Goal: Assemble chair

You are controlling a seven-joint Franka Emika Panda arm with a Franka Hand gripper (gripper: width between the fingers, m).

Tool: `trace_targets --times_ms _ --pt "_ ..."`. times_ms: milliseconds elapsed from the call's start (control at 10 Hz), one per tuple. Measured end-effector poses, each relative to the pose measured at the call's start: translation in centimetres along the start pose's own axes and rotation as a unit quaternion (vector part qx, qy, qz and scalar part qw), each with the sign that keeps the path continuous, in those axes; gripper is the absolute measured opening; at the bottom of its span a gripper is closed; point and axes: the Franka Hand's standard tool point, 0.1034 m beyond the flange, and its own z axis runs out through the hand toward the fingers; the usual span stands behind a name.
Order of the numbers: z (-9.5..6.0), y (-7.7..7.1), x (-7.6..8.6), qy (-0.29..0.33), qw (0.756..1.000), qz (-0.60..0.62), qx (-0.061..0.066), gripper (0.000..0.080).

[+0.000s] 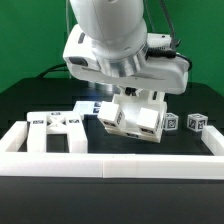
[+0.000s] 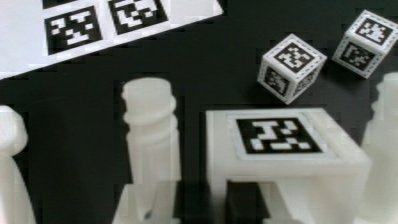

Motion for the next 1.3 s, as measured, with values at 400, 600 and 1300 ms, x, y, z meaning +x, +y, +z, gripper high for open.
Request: trace_targets --times_ms 400,600,1300 --pt "0.7 -1.3 -0.3 -0.010 1.000 -0.012 -0.001 0.0034" --pt "0.7 -1.2 -0.1 -0.007 1.000 -0.011 0.000 0.0034" --pt "2.2 1.7 0.4 -0.148 0.989 0.005 -0.009 0.0113"
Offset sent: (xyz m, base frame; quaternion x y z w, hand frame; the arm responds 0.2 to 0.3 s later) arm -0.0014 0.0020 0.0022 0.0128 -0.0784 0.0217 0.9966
